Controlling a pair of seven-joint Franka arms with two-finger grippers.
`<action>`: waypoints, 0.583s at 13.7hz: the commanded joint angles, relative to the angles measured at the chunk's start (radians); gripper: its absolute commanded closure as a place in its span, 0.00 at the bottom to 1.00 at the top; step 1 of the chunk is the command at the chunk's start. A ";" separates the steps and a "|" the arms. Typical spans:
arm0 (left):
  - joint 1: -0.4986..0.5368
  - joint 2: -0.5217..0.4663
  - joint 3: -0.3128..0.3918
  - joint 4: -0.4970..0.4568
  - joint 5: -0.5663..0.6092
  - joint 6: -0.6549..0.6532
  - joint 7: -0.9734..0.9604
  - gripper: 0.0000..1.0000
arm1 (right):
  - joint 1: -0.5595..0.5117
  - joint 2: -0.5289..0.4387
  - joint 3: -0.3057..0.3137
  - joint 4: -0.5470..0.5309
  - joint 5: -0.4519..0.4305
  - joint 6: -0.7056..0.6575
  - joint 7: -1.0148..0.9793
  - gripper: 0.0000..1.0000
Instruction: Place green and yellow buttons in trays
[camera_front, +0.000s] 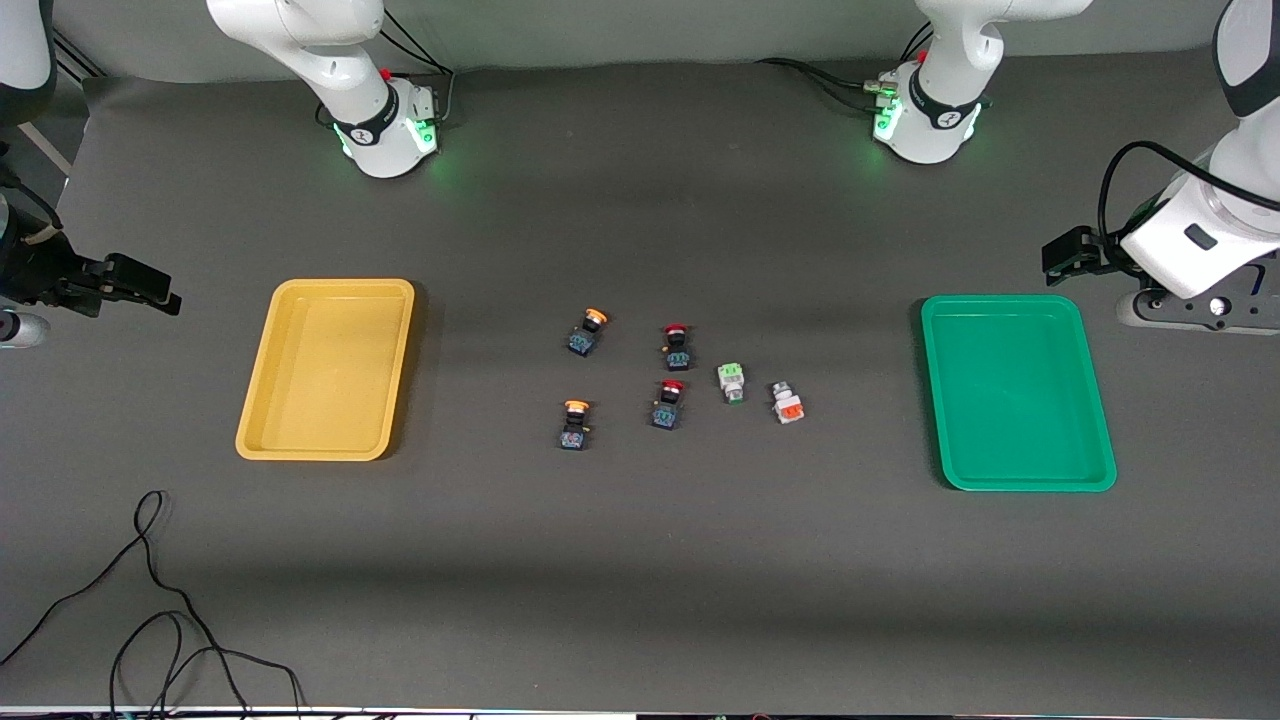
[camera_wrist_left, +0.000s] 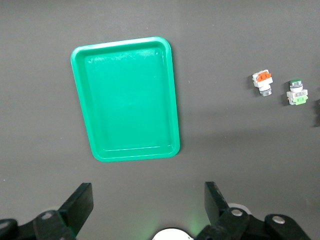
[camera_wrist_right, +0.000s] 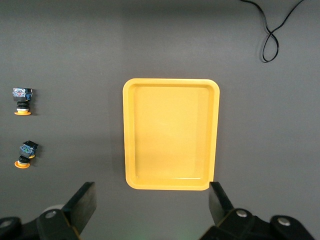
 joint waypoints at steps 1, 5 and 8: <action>-0.005 -0.009 0.005 -0.003 -0.010 0.001 -0.016 0.00 | 0.010 -0.004 -0.008 0.009 -0.021 -0.017 -0.018 0.00; -0.005 -0.009 0.005 -0.003 -0.010 -0.005 -0.016 0.00 | 0.010 -0.001 -0.008 0.010 -0.021 -0.017 -0.016 0.00; -0.004 -0.008 0.005 -0.005 -0.010 -0.002 -0.016 0.01 | 0.011 -0.005 -0.008 0.002 -0.021 -0.023 -0.008 0.00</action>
